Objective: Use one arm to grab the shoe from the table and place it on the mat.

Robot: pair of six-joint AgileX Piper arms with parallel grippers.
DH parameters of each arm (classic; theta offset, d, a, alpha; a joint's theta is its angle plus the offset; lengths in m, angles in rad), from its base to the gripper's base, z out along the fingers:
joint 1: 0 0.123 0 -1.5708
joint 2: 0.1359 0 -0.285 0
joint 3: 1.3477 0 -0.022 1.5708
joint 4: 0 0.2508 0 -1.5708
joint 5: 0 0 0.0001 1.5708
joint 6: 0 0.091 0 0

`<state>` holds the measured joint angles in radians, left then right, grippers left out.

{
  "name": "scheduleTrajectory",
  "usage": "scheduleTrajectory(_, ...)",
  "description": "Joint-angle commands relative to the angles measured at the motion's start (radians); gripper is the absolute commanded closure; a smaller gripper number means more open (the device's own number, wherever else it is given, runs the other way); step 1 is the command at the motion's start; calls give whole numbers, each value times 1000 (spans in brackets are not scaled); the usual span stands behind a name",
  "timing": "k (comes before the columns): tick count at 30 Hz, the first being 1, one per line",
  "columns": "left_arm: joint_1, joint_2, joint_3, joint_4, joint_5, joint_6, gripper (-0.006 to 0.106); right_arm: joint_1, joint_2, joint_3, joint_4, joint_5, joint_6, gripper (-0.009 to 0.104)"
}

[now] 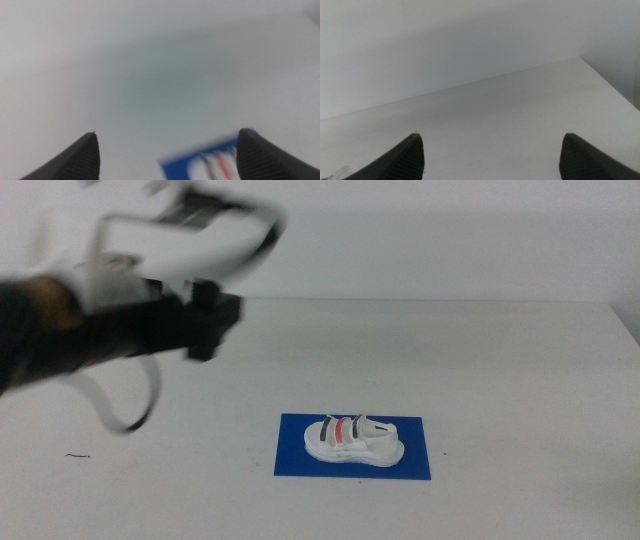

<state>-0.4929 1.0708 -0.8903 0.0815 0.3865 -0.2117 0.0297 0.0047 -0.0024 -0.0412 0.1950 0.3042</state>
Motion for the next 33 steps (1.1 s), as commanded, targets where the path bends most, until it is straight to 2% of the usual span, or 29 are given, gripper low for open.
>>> scheduleTrajectory(1,58,-112,165,-13,-265,124,7,2,-5,2,-7,-9,-4,16)
scheduleTrajectory(5,186,-318,422,-53,-517,130,7,2,-5,2,-7,-9,-4,16)
scheduleTrajectory(9,267,-499,579,-55,-595,120,7,2,-5,2,-7,-9,-4,16)
scheduleTrajectory(21,303,-836,748,-55,-446,54,7,2,-5,2,-7,-9,-4,16)
scheduleTrajectory(28,303,-1062,890,-100,-430,128,7,2,-5,2,-7,-9,-4,16)
scheduleTrajectory(33,305,-1071,890,-100,-349,128,7,2,-5,2,-7,-9,-4,16)
